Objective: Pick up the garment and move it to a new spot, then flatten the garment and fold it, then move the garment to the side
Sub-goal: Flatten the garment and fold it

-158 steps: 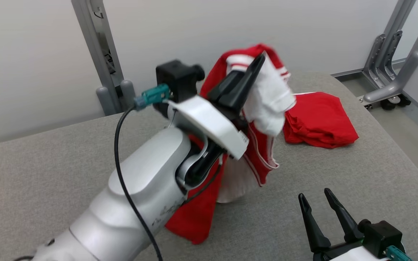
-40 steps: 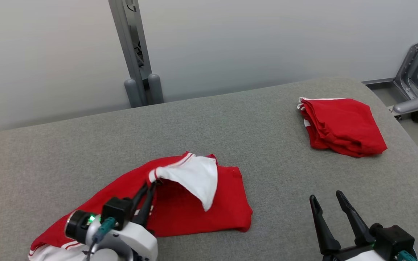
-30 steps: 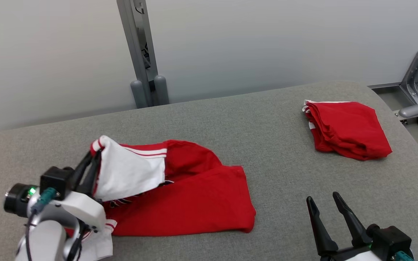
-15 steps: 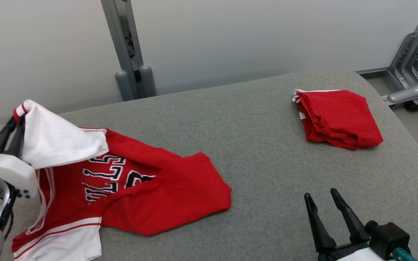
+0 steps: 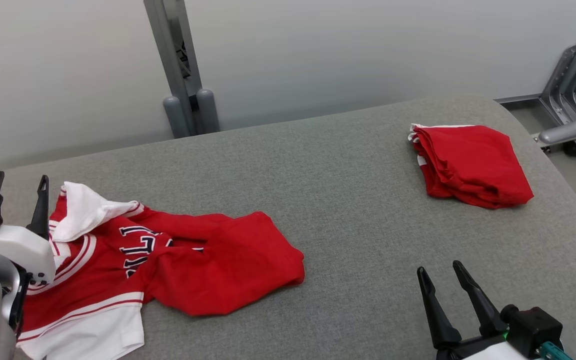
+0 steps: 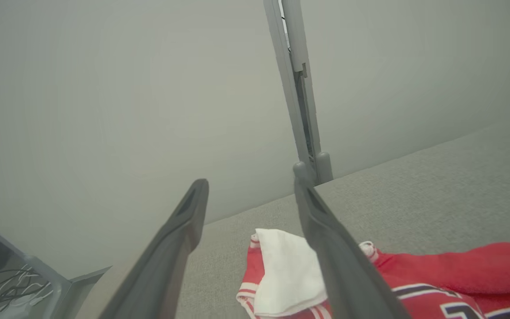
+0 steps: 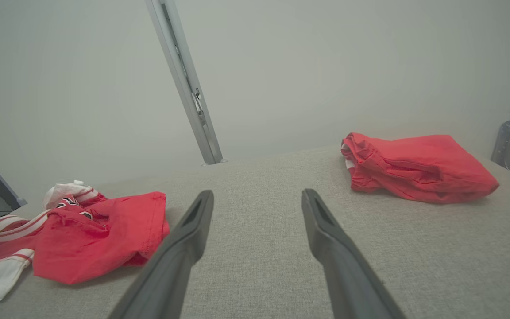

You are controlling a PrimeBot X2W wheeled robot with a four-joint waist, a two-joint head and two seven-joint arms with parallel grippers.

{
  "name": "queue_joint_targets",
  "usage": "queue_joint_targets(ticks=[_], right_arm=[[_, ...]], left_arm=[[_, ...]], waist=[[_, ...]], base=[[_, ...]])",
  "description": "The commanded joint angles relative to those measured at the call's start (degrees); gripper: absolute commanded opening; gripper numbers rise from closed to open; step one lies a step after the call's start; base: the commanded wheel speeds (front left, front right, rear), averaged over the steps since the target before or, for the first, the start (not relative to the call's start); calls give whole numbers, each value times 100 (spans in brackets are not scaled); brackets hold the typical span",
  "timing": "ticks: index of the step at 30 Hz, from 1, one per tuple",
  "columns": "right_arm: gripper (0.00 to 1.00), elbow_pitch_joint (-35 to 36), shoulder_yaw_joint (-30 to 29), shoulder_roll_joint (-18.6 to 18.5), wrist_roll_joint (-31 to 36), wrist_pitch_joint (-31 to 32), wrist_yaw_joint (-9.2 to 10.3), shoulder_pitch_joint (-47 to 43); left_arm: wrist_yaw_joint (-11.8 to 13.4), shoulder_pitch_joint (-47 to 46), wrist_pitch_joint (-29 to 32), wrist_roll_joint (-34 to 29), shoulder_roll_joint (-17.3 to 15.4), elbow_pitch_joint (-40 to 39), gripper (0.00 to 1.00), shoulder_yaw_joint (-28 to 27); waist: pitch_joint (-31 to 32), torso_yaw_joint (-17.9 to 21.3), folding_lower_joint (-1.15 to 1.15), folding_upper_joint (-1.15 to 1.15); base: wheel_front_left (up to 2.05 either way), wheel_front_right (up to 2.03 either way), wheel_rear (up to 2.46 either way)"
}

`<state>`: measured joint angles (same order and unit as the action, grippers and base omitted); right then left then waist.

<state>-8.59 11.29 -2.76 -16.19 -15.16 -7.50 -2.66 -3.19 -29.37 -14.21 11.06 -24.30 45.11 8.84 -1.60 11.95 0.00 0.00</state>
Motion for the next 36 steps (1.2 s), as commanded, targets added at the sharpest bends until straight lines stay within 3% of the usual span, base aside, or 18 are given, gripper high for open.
queue_joint_targets(ticks=[1,22,30,36], right_arm=[[100,-16,-48,-29,-51,-3,2,-39],[100,-89,1,-28,-133,-3,2,-221],[100,-219,112,-28,-162,-3,2,-211],[100,-246,167,-29,-133,-3,2,-128]], left_arm=[[78,174,-49,148,98,-107,100,-107],[684,2981,-98,1006,1630,-2484,100,-778],[893,3159,402,1214,1640,-1962,100,-877],[823,2891,688,1427,1569,-1151,100,-971]], waist=[[75,-104,0,0],[500,-865,0,0],[504,-882,0,0],[430,-777,0,0]], base=[[0,0,0],[0,0,0],[0,0,0],[0,0,0]])
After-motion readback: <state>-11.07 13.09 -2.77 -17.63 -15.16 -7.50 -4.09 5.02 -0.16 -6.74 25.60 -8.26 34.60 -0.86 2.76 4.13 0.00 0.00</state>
